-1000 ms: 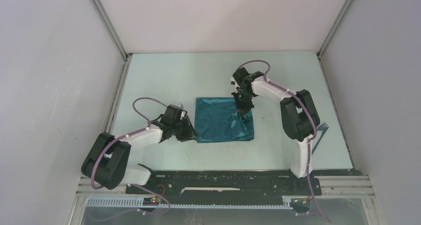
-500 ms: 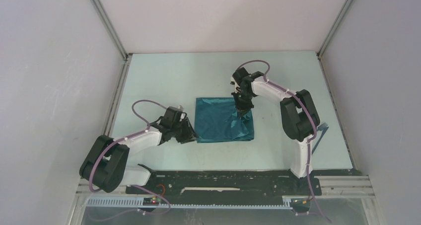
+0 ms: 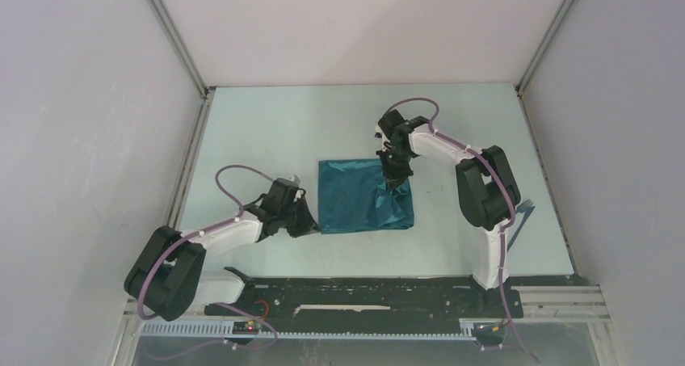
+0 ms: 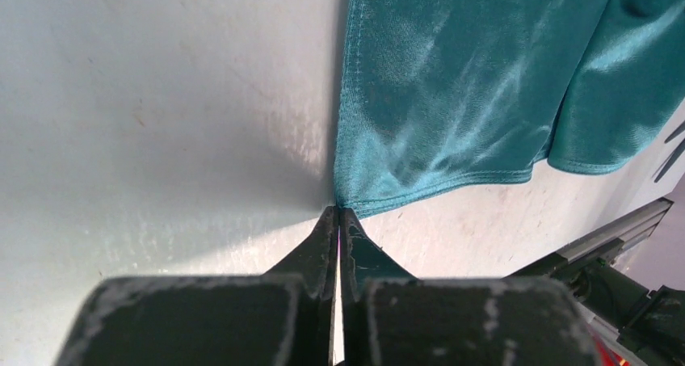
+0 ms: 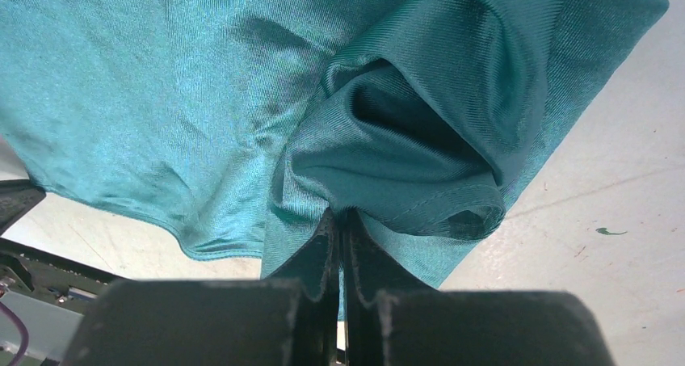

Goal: Fold the napkin into a case and place the utensils inside
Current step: Fold the rectangle-folded napkin at the center of the board.

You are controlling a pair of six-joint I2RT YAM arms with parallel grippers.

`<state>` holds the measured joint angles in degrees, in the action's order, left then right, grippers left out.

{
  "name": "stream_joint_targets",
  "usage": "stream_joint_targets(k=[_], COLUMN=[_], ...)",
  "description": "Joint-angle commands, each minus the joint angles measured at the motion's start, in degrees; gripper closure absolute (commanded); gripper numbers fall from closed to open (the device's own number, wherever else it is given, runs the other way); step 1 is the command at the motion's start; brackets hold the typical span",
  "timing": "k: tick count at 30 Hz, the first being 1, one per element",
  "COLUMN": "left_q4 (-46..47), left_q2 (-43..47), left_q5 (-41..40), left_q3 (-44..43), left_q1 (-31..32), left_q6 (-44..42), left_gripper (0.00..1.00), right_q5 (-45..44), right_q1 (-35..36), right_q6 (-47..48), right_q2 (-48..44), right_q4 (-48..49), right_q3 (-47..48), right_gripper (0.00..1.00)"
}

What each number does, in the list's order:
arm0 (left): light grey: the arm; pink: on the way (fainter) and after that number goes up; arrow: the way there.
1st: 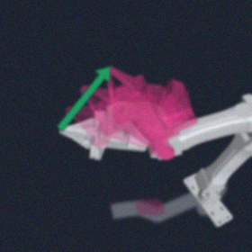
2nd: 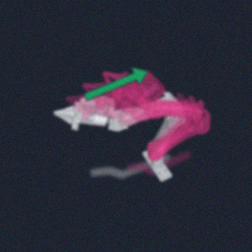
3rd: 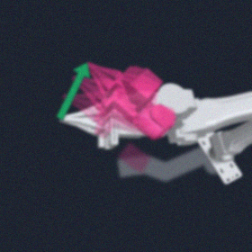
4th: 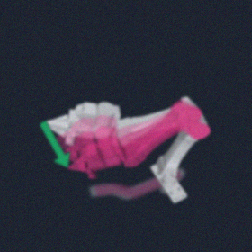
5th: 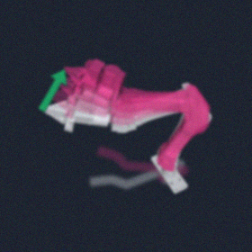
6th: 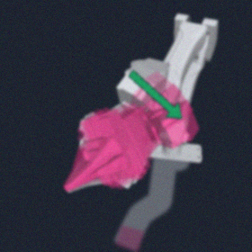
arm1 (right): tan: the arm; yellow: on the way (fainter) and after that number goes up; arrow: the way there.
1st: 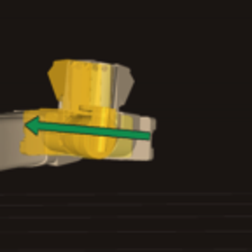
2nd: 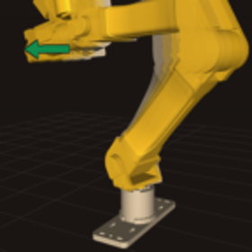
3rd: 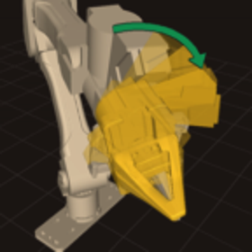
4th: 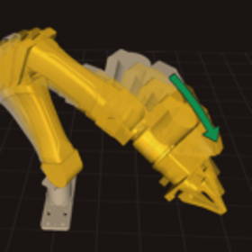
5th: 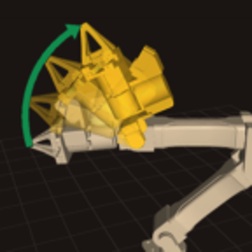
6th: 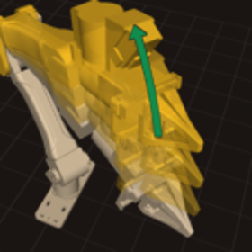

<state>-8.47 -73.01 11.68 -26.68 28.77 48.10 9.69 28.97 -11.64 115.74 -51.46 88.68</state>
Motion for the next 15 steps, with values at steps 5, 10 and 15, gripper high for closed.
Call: stream_joint_targets(k=[5, 10, 15], left_q4=[-1.0, -0.6, -0.3], left_q2=[3.2, 2.4, 1.5], left_q5=[-0.7, -1.3, -2.0], left_q3=[2.0, 2.5, 2.2], left_q1=[2.0, 2.0, 2.1], left_q6=[1.9, 2.0, 1.7], left_gripper=[1.0, 1.0, 1.0], right_q5=[2.1, 2.7, 4.8], right_q1=[0.2, 1.5, 2.5], right_q6=[1.1, 0.6, -1.0], right_q2=[-1.7, 0.2, 2.8], right_q4=[-1.8, -2.5, -2.5], right_q3=[4.2, 5.6, 7.9], right_gripper=[1.0, 1.0, 1.0])
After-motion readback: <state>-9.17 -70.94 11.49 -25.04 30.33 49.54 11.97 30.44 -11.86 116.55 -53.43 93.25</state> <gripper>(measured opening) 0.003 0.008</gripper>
